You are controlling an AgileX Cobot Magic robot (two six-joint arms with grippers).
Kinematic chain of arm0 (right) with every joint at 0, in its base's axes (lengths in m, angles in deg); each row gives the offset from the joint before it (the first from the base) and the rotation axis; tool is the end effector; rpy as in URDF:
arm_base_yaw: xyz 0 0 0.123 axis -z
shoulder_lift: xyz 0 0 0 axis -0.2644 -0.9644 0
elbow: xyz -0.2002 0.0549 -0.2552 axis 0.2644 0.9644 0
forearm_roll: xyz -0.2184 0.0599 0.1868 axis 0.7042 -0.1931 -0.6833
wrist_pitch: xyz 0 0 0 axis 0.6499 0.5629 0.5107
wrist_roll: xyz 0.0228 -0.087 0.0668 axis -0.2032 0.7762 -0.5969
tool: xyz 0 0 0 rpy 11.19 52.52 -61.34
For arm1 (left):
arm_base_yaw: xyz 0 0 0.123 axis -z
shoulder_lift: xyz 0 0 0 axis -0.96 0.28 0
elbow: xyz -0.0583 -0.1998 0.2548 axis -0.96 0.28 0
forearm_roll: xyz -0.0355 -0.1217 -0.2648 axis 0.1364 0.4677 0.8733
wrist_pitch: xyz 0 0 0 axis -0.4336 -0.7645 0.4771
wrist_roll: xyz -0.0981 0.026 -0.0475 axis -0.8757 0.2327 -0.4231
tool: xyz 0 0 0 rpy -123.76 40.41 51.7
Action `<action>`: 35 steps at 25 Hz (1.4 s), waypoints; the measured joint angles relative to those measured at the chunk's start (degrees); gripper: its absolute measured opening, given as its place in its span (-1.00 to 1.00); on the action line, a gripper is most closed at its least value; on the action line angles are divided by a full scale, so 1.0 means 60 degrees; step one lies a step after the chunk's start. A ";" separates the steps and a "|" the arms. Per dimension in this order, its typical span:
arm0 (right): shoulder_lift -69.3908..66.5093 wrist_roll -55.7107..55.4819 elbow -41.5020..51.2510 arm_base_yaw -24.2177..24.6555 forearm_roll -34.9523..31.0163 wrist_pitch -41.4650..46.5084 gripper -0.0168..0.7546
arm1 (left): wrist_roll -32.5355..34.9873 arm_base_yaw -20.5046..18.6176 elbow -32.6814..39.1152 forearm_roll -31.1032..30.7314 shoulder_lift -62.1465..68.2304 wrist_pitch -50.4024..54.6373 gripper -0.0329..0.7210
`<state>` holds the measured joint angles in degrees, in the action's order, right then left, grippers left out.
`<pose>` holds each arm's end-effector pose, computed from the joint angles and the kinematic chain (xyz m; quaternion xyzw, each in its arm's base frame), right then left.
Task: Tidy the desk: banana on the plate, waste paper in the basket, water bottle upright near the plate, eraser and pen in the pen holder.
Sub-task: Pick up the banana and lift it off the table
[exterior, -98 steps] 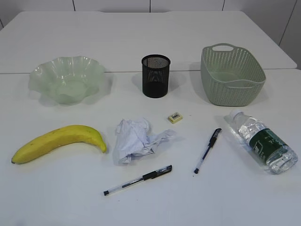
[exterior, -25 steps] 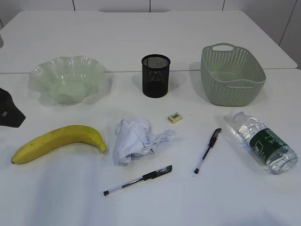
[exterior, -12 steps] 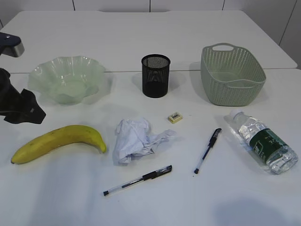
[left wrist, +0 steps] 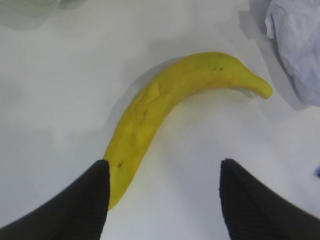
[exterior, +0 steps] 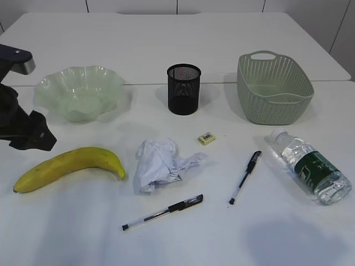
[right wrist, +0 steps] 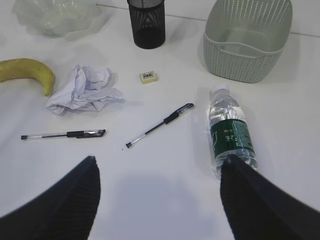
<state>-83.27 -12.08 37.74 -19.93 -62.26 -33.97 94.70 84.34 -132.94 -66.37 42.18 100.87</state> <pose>0.0888 0.0334 0.3391 -0.1454 0.8588 0.0920 0.4826 0.3290 -0.0745 0.2309 0.1749 0.9508 -0.0595 0.2487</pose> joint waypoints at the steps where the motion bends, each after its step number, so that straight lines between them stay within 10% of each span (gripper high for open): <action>1: 0.0000 -0.0001 0.0000 0.0000 -0.0017 -0.0066 0.48 | 0.0025 0.0000 -0.0043 -0.0051 0.0021 0.0000 0.39; 16: -0.0014 0.0057 0.0000 0.0000 -0.1342 -0.0169 0.48 | 0.0970 0.0018 -0.2364 -0.0500 0.2688 0.1799 0.38; 35: -0.0014 0.0484 0.0000 0.0000 -0.1362 0.0208 0.48 | 0.2160 0.0257 -0.2510 -0.0902 0.3840 0.0912 0.30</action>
<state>-83.35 -9.17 37.74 -19.93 -70.43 -32.72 107.66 85.89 -148.00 -71.78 65.22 106.34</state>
